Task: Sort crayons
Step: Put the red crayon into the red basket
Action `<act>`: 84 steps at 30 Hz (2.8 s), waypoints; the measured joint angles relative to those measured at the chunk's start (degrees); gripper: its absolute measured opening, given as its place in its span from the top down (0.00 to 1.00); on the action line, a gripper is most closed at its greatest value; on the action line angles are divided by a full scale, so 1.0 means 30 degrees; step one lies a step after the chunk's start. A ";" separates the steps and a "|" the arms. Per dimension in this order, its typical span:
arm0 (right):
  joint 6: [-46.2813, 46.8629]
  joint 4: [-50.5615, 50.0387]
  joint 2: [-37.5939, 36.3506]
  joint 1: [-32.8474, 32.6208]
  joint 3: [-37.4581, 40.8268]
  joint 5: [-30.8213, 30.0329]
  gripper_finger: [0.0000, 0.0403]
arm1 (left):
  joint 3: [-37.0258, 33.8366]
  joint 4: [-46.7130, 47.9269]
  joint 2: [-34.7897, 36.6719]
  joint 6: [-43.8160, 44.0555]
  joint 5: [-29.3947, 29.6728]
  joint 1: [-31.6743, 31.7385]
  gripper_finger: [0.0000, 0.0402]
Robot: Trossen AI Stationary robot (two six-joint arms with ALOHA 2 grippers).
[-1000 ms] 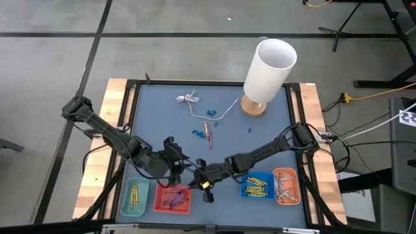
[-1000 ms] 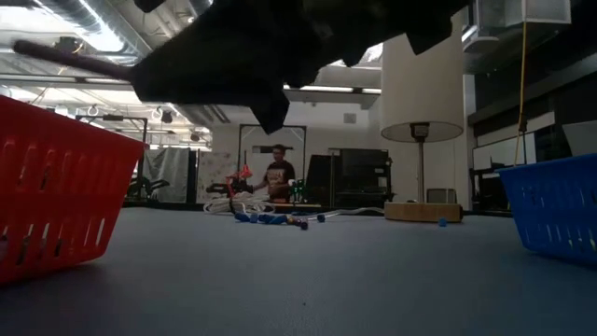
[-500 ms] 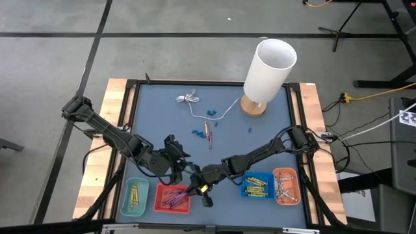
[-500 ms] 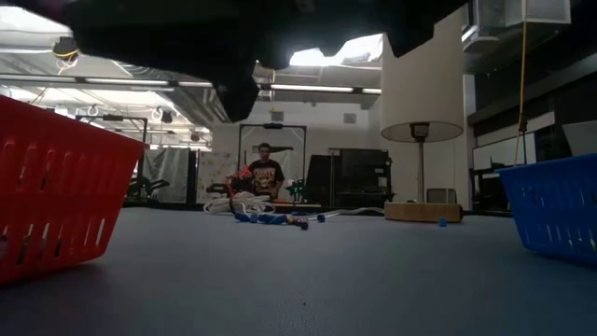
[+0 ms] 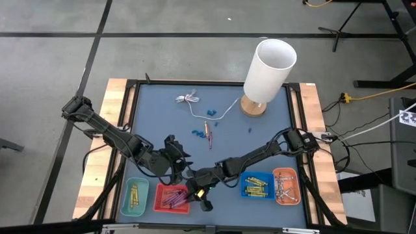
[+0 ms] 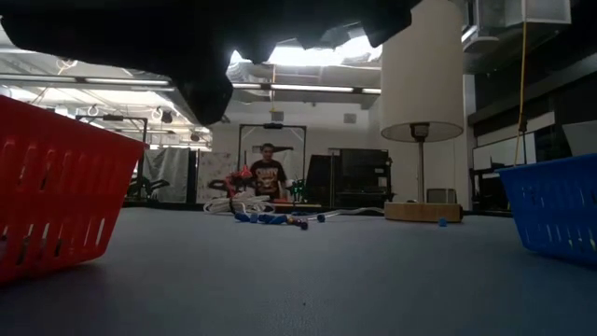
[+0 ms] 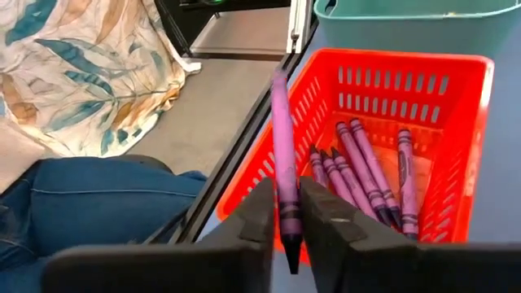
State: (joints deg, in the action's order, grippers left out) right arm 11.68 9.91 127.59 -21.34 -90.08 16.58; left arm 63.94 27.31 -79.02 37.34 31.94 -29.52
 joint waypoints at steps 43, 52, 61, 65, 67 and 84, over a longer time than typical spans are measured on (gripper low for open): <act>-0.4809 -2.3191 -1.6187 0.0322 0.4128 -1.0009 0.65 | 0.0007 -0.4120 -0.6488 0.2005 0.0014 0.6302 0.69; -0.4422 -1.9356 -2.0854 0.3005 0.9443 -0.9996 0.65 | -0.0004 -0.6585 -0.9244 0.2583 -0.0044 0.6214 0.69; -0.4408 -1.6566 -2.1944 0.5304 1.1973 -0.9508 0.65 | 0.0022 -0.7114 -1.0116 0.4409 0.0783 0.6215 0.69; -0.4411 -1.5588 -2.1940 0.5749 1.2577 -0.9493 0.65 | 0.0000 -0.7468 -1.0790 0.4539 0.0991 0.6215 0.69; -0.4408 -1.5408 -2.1932 0.5799 1.2754 -0.9352 0.65 | -0.0015 -0.7505 -1.1218 0.4571 0.0990 0.6211 0.69; -0.4408 -1.5242 -2.1891 0.5748 1.2786 -0.9116 0.65 | -0.0007 -0.7461 -1.2320 0.5065 0.0718 0.6375 0.69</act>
State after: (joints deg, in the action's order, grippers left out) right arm -1.54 -35.81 61.92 -4.10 -51.72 -10.77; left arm 63.92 4.93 -115.98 52.54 34.10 -10.39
